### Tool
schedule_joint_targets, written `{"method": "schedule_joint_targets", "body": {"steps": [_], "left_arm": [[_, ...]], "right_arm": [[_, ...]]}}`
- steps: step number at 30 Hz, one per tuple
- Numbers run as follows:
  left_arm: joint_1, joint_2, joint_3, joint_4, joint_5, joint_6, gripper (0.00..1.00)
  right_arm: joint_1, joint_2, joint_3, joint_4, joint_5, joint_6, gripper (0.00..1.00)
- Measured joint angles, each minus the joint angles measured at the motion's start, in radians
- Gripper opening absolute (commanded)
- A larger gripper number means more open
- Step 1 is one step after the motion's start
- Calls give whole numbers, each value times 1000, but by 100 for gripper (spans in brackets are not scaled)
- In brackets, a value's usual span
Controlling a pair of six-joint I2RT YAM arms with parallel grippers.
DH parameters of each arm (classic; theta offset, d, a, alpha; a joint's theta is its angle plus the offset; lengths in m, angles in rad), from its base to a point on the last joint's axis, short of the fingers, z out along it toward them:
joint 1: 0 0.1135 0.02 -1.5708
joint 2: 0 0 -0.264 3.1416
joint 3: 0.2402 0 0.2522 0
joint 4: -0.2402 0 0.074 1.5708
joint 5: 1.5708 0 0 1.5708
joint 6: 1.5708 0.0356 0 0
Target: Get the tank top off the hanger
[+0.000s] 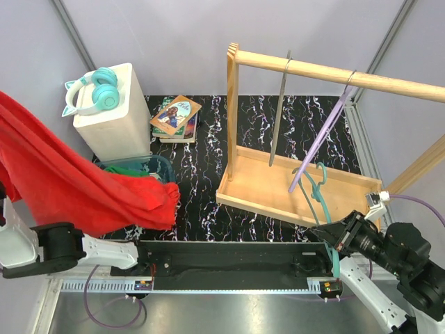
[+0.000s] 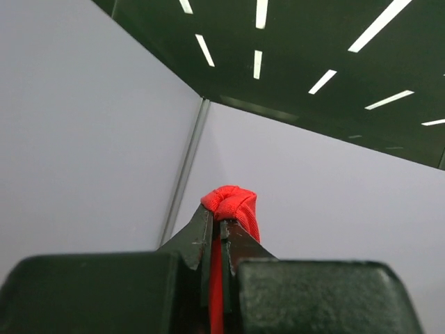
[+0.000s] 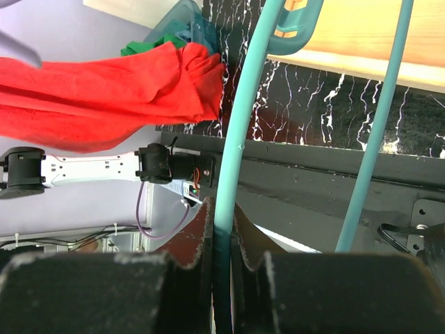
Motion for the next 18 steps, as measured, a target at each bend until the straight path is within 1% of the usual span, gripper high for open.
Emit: {"method": "schedule_joint_targets", "body": {"steps": [2,4,5,6,7,10,12,14,15,16,18], "left_arm": [[-76,-17,-47,105,-29,76,0],[-154,-102,-225,195,-63,114,0],[-178,-139,-298,215,-82,115,0],[-215,-189,-412,246,-114,111,0],[-238,-227,-491,256,-148,97,0],[-258,-270,-642,258,-244,25,0],[-260,-291,-736,193,-299,-92,0],[-261,-319,-824,72,-343,-250,0],[-263,-339,-881,-22,-366,-367,0],[-263,-351,-914,-94,-381,-452,0],[-263,-367,-961,-280,-401,-677,0]], "right_arm": [[0,16,-4,10,-7,-2,0],[0,34,-7,22,-13,-2,0],[0,43,-7,27,-13,-3,0],[0,49,-6,33,-12,-3,0],[0,55,-6,36,-9,-3,0],[0,65,5,40,17,-2,0],[0,70,27,37,55,6,0],[0,74,52,29,94,15,0],[0,78,73,20,122,24,0],[0,81,92,15,147,29,0],[0,87,135,3,198,36,0]]}}
